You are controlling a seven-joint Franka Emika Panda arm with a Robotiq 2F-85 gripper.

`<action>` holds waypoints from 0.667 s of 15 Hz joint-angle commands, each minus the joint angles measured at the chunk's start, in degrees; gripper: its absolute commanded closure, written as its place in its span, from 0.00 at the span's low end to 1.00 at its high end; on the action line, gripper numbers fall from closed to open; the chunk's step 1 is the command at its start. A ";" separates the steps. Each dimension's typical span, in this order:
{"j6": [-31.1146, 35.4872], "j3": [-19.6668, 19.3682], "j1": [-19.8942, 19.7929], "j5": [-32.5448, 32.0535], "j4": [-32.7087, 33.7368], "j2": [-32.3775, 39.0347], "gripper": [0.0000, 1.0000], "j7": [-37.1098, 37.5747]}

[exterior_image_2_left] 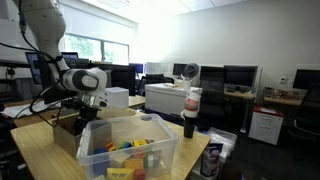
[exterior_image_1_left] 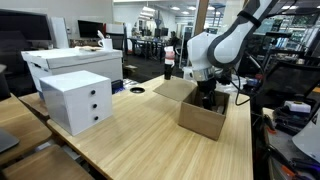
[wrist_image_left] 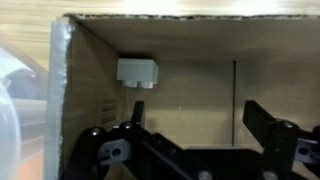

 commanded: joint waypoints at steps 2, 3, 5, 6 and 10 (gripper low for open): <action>1.67 -0.96 0.12 -3.38 -3.02 -3.16 0.00 2.12; 1.69 -0.97 -0.06 -3.24 -3.12 -3.36 0.00 1.92; 2.27 -1.19 -0.24 -3.37 -3.44 -3.84 0.00 1.81; 2.76 -1.19 -0.38 -3.16 -3.65 -4.06 0.00 1.58; 4.15 -1.68 0.19 -5.75 -4.97 -4.84 0.00 2.81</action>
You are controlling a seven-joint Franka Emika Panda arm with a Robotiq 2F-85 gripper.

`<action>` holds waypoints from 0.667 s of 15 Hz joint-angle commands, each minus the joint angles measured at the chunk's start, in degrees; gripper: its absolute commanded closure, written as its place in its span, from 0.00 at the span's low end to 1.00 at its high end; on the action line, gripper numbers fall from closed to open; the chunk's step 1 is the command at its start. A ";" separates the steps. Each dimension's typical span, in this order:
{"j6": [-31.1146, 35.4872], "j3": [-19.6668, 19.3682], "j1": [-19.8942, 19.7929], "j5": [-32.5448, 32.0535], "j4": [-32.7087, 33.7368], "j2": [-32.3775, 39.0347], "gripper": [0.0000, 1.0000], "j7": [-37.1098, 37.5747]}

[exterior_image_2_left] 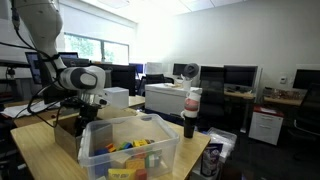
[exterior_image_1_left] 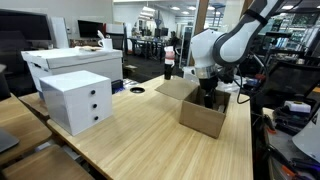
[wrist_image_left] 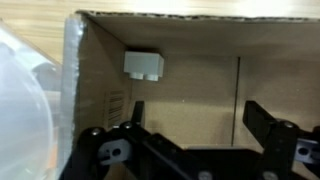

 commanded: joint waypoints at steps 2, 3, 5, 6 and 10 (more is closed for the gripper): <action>-1.98 -0.86 0.89 -5.75 -1.90 -1.50 0.00 4.91; -2.73 -0.88 1.19 -6.92 -1.70 -1.30 0.00 6.39; -3.67 -0.41 1.94 -8.38 -1.63 -1.27 0.00 10.41; -4.26 -0.23 2.20 -8.79 -1.52 -1.18 0.00 11.72; -7.38 0.18 3.86 -10.38 -1.15 -0.16 0.00 18.17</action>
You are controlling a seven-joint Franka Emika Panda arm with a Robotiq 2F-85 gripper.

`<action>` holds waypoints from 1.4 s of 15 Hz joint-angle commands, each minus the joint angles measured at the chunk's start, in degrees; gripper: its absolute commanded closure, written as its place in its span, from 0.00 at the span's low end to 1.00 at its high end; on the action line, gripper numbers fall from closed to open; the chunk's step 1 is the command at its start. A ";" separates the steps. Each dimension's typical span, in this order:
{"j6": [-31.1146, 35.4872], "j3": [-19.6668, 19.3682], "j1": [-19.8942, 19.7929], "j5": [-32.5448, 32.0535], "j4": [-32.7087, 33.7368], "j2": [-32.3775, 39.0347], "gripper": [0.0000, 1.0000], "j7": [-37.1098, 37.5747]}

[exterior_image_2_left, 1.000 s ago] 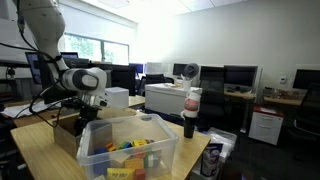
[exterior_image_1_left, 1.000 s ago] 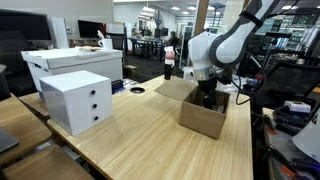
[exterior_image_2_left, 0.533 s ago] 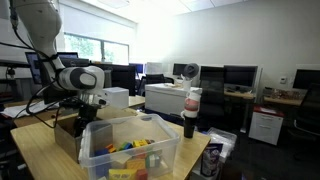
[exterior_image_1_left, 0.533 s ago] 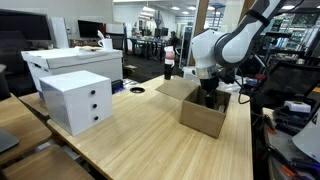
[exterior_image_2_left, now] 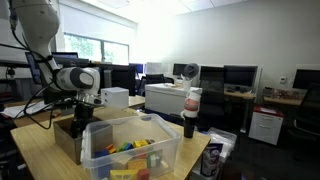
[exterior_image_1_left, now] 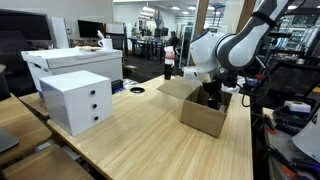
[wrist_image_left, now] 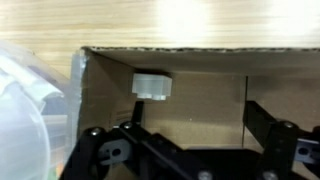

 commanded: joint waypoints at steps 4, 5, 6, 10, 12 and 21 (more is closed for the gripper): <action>-4.59 0.30 2.17 -0.93 -0.47 1.02 0.00 9.66; -4.74 0.19 2.38 -1.14 -0.58 1.31 0.00 11.00; -4.83 0.13 2.46 -1.05 -0.69 1.63 0.00 11.82; -4.91 -0.22 2.38 -0.85 -0.78 2.99 0.00 14.53; -4.22 -0.66 1.90 -0.99 -0.80 3.46 0.00 14.73; -8.04 -2.11 4.08 -8.79 -0.20 2.92 0.00 25.23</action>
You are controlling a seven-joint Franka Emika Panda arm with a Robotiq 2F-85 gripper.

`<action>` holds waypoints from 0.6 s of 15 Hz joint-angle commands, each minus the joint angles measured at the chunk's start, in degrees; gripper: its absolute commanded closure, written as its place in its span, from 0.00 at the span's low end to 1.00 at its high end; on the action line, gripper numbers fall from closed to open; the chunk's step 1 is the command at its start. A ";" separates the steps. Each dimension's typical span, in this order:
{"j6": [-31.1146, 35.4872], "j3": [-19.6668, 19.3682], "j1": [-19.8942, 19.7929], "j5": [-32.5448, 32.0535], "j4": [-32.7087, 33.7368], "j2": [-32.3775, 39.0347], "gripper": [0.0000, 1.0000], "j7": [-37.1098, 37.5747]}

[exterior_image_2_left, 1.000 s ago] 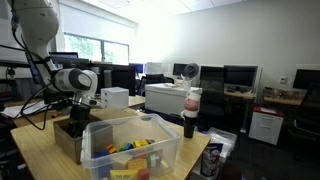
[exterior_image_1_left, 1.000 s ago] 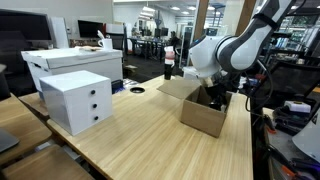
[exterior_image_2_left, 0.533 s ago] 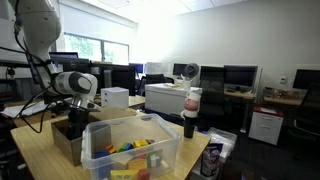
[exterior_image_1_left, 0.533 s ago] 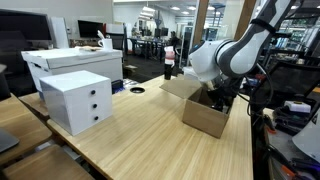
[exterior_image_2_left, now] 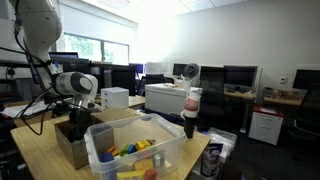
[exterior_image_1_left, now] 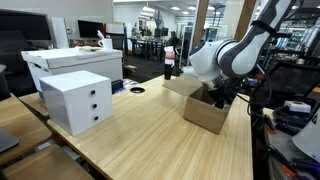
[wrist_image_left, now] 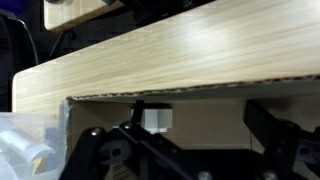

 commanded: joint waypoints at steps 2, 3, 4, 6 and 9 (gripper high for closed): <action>-3.58 -0.21 1.67 -4.98 -0.01 -0.41 0.00 8.99; -4.15 0.33 1.40 -3.69 0.08 -0.48 0.00 8.56; -4.28 0.99 1.00 -1.45 0.19 -0.31 0.00 7.58; -3.96 1.43 -0.24 1.75 0.53 0.23 0.00 4.48; -2.94 2.03 -1.14 6.57 0.38 0.55 0.00 0.38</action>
